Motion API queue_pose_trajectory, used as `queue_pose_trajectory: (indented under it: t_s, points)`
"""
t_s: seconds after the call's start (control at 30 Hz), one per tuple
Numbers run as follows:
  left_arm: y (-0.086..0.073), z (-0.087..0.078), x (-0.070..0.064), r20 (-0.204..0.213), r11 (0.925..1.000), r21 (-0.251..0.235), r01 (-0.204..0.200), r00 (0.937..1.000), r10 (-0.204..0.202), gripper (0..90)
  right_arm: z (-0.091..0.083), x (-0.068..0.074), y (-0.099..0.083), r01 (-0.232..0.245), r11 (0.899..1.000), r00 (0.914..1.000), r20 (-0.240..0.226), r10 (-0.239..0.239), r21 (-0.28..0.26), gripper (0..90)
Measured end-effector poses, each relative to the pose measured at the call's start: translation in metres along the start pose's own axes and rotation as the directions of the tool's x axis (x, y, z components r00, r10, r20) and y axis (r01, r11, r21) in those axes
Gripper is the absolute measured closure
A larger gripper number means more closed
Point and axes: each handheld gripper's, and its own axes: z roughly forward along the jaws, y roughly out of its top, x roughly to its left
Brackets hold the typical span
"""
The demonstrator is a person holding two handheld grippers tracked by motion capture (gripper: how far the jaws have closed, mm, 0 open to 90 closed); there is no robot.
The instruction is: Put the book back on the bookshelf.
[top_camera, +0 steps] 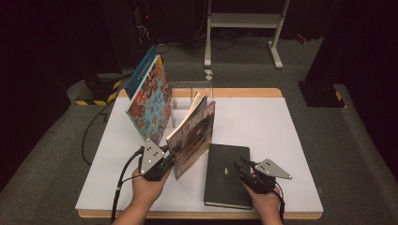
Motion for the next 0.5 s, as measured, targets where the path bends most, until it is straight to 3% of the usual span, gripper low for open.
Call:
queue_pose_trajectory:
  t_s: [0.1,0.23,0.33,0.5]
  points:
    - [-0.001,-0.001,0.004,0.006,0.9999,0.000,0.014,0.9999,-0.014,82.7,0.000,0.001,-0.001,-0.003,1.000,1.0000,-0.002,0.003,0.005,63.3]
    - [0.000,0.000,0.006,0.036,0.9999,0.001,-0.013,0.9992,0.013,80.7,0.001,0.000,-0.001,-0.005,1.000,1.0000,-0.002,0.005,0.004,63.3]
    - [0.004,0.001,0.004,0.020,0.9999,0.005,-0.015,0.9997,0.015,71.2,0.001,0.001,-0.001,-0.008,1.000,1.0000,-0.003,0.008,0.004,63.2]
    - [0.011,0.006,0.002,0.001,0.9998,0.002,-0.020,0.9998,0.020,65.9,0.001,0.001,-0.002,-0.011,1.000,0.9999,-0.006,0.011,0.006,63.3]
